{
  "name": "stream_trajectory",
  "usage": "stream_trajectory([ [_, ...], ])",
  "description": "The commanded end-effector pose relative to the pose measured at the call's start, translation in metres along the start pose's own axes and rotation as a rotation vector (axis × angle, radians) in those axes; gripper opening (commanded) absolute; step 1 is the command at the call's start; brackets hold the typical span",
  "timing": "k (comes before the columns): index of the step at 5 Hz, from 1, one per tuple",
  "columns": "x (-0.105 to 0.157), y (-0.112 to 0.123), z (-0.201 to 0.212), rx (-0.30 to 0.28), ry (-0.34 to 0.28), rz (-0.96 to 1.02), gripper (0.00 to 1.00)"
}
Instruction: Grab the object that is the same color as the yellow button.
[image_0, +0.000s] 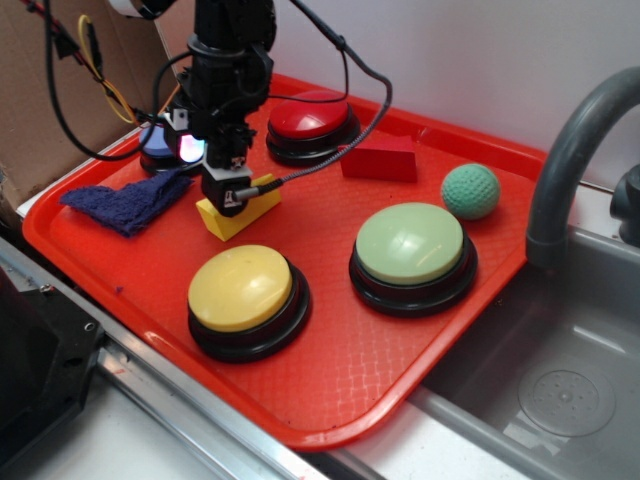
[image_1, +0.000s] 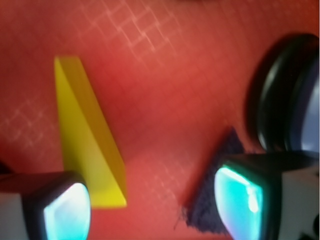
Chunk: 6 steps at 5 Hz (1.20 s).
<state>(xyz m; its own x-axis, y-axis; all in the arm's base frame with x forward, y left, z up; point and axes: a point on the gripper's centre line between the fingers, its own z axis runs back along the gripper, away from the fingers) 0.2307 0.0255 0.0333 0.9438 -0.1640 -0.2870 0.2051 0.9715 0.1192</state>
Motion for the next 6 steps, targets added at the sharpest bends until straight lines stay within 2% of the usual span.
stream_trajectory([
  [1, 0.012, -0.022, 0.028, -0.022, -0.092, -0.019, 1.00],
  [4, 0.015, -0.022, 0.008, -0.020, -0.035, -0.021, 1.00],
  [5, 0.017, -0.019, -0.007, -0.018, 0.003, -0.020, 1.00],
  [6, 0.019, -0.020, -0.017, -0.043, 0.036, -0.011, 0.00],
])
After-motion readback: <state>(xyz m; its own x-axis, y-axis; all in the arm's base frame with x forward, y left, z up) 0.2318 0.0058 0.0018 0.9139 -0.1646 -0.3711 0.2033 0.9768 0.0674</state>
